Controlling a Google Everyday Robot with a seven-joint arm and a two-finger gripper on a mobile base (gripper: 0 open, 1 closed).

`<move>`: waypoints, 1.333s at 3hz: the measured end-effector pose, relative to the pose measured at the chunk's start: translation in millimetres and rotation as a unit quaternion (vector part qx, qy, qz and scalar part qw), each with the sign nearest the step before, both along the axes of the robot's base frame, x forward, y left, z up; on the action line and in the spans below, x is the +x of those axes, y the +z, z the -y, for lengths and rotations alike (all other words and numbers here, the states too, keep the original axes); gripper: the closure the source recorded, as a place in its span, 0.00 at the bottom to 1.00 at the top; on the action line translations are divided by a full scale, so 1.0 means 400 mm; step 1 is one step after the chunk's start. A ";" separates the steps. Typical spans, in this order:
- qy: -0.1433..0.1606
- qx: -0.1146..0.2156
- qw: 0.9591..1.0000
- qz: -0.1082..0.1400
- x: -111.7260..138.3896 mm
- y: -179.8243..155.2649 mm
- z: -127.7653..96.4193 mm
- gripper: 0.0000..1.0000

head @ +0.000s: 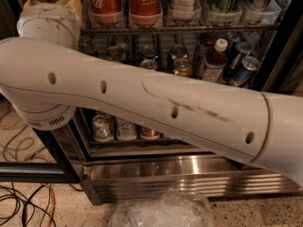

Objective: Pick orange can from middle shelf of fridge

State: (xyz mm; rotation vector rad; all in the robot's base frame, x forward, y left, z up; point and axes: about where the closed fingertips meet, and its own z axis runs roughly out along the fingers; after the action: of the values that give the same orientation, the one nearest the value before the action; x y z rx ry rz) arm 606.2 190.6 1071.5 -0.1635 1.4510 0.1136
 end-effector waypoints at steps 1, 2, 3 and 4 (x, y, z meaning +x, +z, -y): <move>0.000 0.000 1.000 0.000 0.000 0.000 0.000 1.00; 0.002 0.002 1.000 0.007 -0.010 0.045 -0.002 1.00; 0.016 0.001 1.000 0.015 -0.044 0.098 -0.016 1.00; 0.048 0.006 0.999 0.001 -0.118 0.108 -0.037 1.00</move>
Offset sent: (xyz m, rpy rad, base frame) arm -0.0097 0.0030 0.0400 0.0106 -0.0307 0.0104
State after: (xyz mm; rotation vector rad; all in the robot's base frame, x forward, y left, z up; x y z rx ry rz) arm 558.8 205.4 1114.7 -0.2239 1.4405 0.1999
